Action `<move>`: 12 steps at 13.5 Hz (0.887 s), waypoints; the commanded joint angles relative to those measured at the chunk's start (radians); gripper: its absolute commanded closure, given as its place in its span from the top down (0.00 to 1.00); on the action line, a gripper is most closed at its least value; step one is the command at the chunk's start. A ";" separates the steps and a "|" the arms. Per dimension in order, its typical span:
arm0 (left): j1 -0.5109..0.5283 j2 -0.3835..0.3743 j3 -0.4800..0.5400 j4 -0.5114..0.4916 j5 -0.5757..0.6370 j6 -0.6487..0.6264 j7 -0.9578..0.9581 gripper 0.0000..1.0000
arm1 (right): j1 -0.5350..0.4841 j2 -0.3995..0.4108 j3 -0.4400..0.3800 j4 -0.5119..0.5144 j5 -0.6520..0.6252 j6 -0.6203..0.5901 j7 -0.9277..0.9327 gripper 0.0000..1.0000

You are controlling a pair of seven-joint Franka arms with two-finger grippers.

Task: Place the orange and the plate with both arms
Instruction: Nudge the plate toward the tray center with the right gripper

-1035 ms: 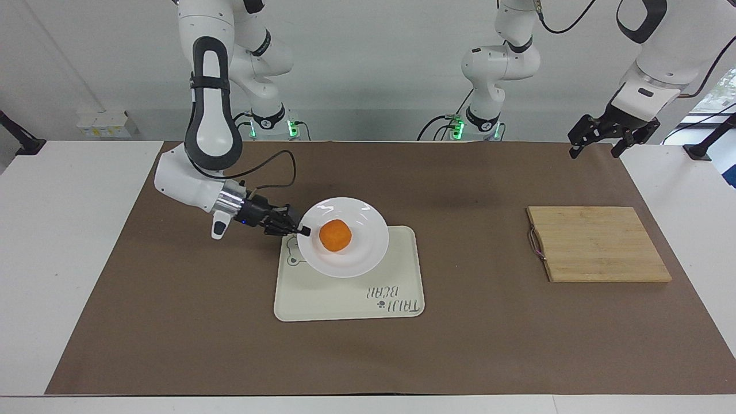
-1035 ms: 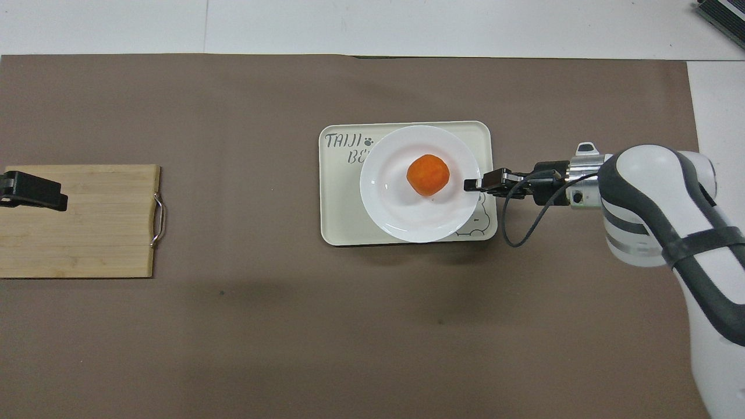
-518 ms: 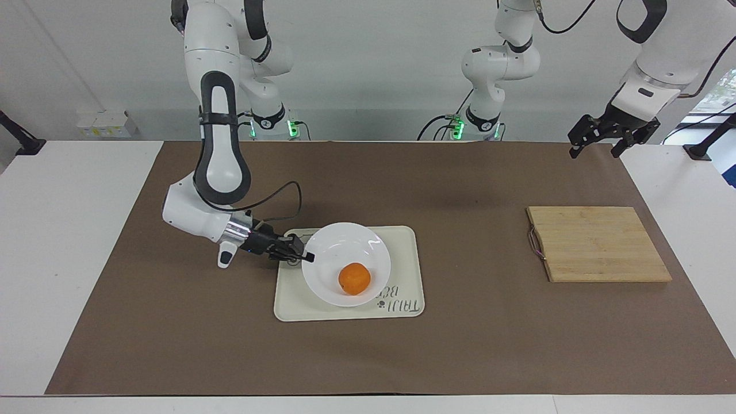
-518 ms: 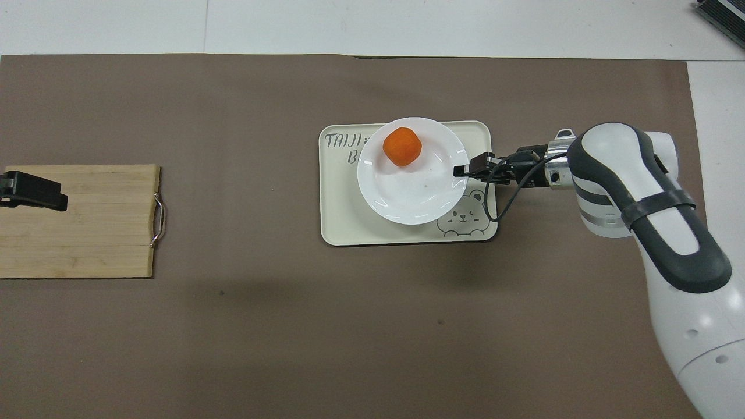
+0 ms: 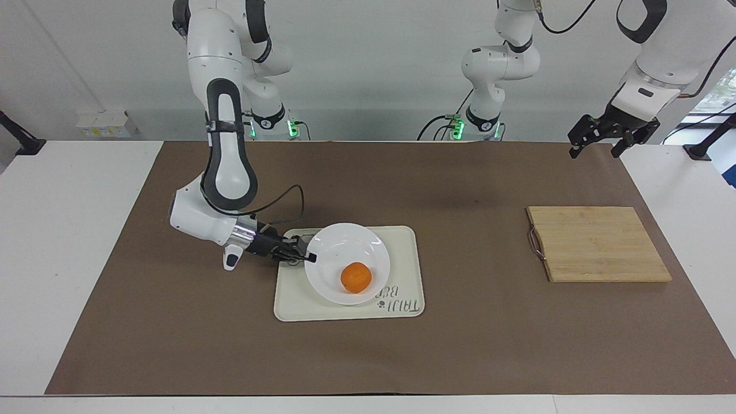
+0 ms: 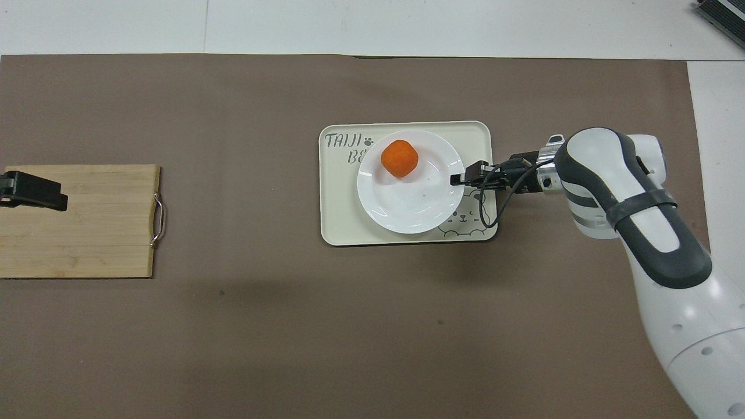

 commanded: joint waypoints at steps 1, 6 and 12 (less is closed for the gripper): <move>0.010 0.013 -0.004 0.029 -0.011 -0.027 0.010 1.00 | 0.016 -0.017 0.004 -0.029 -0.018 0.021 -0.010 0.00; 0.010 0.011 -0.004 0.029 -0.011 -0.027 0.010 1.00 | 0.016 -0.020 0.003 -0.033 -0.076 0.032 0.050 0.60; 0.010 0.011 -0.004 0.029 -0.011 -0.027 0.010 1.00 | -0.015 -0.034 -0.016 0.003 -0.185 0.032 0.057 1.00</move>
